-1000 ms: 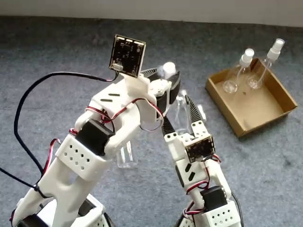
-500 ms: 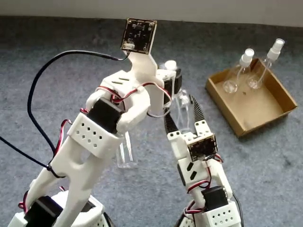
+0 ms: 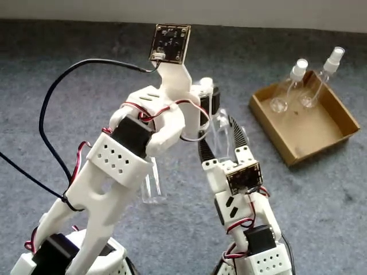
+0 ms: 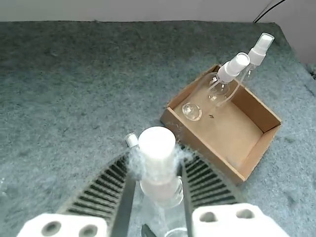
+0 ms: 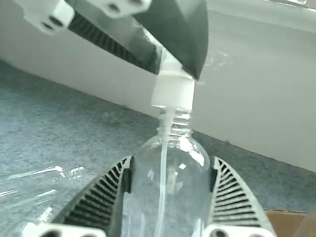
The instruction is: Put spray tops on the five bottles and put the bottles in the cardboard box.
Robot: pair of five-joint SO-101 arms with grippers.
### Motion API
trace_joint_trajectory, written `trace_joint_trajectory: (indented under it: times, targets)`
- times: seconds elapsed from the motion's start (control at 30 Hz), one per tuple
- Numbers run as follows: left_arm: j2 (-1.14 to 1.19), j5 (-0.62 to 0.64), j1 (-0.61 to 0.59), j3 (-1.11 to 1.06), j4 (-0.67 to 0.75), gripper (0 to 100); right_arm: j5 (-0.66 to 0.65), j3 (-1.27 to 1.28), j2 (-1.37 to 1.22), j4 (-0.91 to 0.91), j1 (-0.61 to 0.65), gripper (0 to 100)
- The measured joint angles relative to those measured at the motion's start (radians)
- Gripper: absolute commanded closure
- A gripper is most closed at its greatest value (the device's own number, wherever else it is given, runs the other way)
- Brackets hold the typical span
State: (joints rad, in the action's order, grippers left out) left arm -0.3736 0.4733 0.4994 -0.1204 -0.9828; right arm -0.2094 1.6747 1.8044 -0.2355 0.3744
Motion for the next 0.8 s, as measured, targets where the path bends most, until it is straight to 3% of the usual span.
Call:
trace_joint_trajectory:
  times: [0.5,0.8]
  targets:
    - [-0.003,0.006,0.028,0.026,-0.068,99,-0.003,0.0,0.0,-0.002,0.0,87.2]
    - [-0.011,0.006,0.029,-0.098,0.087,99,-0.002,0.0,0.0,-0.002,-0.005,87.2]
